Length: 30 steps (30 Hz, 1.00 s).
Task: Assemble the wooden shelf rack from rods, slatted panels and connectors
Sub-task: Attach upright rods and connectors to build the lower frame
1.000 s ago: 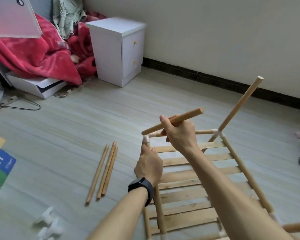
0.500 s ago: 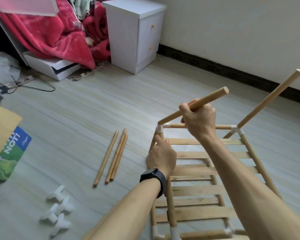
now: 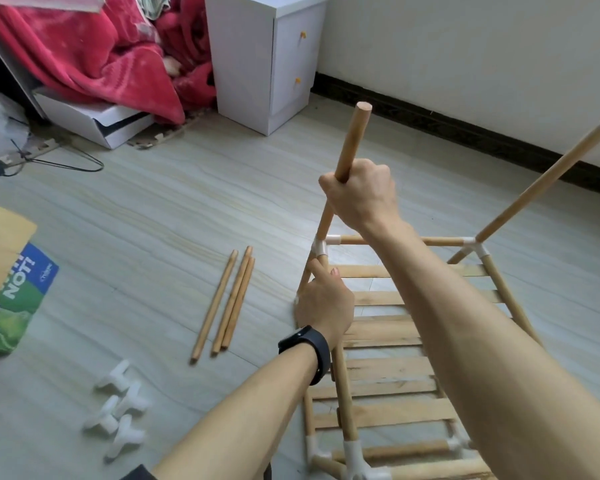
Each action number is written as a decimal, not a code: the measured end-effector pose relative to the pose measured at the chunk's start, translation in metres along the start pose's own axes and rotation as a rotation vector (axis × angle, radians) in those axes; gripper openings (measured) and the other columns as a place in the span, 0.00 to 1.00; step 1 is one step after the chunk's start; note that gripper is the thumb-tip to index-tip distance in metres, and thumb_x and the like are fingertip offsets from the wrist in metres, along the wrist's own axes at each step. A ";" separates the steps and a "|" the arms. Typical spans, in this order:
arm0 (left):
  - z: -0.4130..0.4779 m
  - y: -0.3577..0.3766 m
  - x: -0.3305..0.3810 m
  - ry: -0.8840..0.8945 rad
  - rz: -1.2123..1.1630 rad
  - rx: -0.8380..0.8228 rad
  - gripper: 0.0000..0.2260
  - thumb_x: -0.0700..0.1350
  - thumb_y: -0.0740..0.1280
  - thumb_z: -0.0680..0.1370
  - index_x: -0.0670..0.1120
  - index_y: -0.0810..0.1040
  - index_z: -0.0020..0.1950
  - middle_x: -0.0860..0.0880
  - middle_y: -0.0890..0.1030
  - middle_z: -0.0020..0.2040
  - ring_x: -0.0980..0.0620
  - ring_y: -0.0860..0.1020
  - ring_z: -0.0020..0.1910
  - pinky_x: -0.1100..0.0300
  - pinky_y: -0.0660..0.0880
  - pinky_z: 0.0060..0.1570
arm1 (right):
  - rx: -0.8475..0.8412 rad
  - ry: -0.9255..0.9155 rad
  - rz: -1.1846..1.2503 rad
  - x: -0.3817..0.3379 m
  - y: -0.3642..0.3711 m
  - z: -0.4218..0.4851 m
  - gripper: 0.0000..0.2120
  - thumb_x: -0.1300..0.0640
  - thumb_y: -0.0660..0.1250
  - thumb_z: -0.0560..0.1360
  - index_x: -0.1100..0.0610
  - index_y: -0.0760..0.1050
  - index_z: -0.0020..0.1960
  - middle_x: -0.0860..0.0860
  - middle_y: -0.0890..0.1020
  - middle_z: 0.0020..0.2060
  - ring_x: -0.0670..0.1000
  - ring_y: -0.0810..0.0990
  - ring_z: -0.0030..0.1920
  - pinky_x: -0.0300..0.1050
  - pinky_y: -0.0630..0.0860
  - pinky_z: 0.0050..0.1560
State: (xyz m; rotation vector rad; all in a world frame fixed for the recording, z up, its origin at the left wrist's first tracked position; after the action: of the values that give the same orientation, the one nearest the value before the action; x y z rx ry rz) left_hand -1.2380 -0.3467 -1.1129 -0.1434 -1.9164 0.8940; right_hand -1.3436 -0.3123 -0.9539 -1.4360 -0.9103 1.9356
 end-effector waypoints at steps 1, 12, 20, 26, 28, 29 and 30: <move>0.001 0.001 -0.002 0.000 -0.004 -0.006 0.14 0.52 0.49 0.86 0.46 0.63 0.66 0.43 0.82 0.55 0.39 0.80 0.54 0.51 0.68 0.44 | 0.017 0.012 0.012 0.001 0.001 0.002 0.15 0.51 0.62 0.72 0.58 0.70 0.30 0.53 0.79 0.29 0.56 0.78 0.31 0.48 0.73 0.30; 0.000 0.001 -0.004 0.028 0.023 -0.004 0.13 0.52 0.49 0.85 0.46 0.63 0.64 0.45 0.83 0.53 0.40 0.81 0.53 0.49 0.70 0.46 | 0.093 0.073 0.042 0.006 0.007 -0.014 0.15 0.52 0.63 0.74 0.57 0.72 0.31 0.53 0.79 0.27 0.55 0.80 0.30 0.45 0.73 0.27; 0.005 -0.005 0.004 0.135 0.081 -0.047 0.14 0.50 0.50 0.86 0.44 0.62 0.66 0.42 0.83 0.54 0.38 0.81 0.53 0.50 0.73 0.45 | -0.246 0.112 -0.133 0.052 0.001 -0.050 0.25 0.32 0.58 0.79 0.49 0.74 0.65 0.48 0.86 0.50 0.51 0.85 0.47 0.57 0.82 0.51; 0.030 0.000 0.018 0.233 0.115 -0.100 0.14 0.53 0.51 0.85 0.45 0.64 0.65 0.41 0.82 0.55 0.37 0.80 0.54 0.49 0.72 0.47 | -0.421 0.037 -0.496 0.154 0.024 -0.166 0.39 0.22 0.39 0.73 0.36 0.50 0.81 0.42 0.49 0.82 0.48 0.48 0.81 0.52 0.53 0.79; 0.038 0.002 0.022 0.268 0.107 -0.131 0.16 0.54 0.52 0.85 0.45 0.65 0.66 0.41 0.82 0.54 0.37 0.80 0.53 0.49 0.74 0.49 | -0.404 0.040 -0.556 0.162 0.035 -0.185 0.37 0.23 0.26 0.71 0.32 0.32 0.78 0.42 0.31 0.79 0.45 0.29 0.79 0.51 0.34 0.79; 0.041 0.002 0.024 0.279 0.104 -0.146 0.17 0.55 0.53 0.85 0.46 0.65 0.67 0.41 0.82 0.54 0.38 0.80 0.53 0.49 0.74 0.49 | -0.379 0.060 -0.562 0.162 0.038 -0.188 0.36 0.24 0.23 0.70 0.31 0.29 0.76 0.42 0.27 0.77 0.44 0.24 0.76 0.51 0.30 0.78; 0.045 0.002 0.025 0.285 0.097 -0.161 0.18 0.57 0.53 0.84 0.47 0.67 0.68 0.42 0.82 0.54 0.38 0.79 0.53 0.49 0.74 0.50 | -0.352 0.083 -0.561 0.159 0.039 -0.189 0.35 0.25 0.22 0.69 0.31 0.27 0.75 0.42 0.25 0.76 0.44 0.23 0.76 0.52 0.29 0.77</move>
State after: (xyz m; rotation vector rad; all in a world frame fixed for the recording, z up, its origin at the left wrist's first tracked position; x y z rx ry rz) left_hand -1.2877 -0.3572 -1.1077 -0.4400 -1.7231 0.7377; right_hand -1.2065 -0.1781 -1.1144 -1.2486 -1.4825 1.3369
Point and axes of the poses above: each hand's wrist, its own z-axis towards the middle knuckle, its own y-axis out of the palm, x = y × z, the point moved 7 cm from there along z, towards the middle knuckle
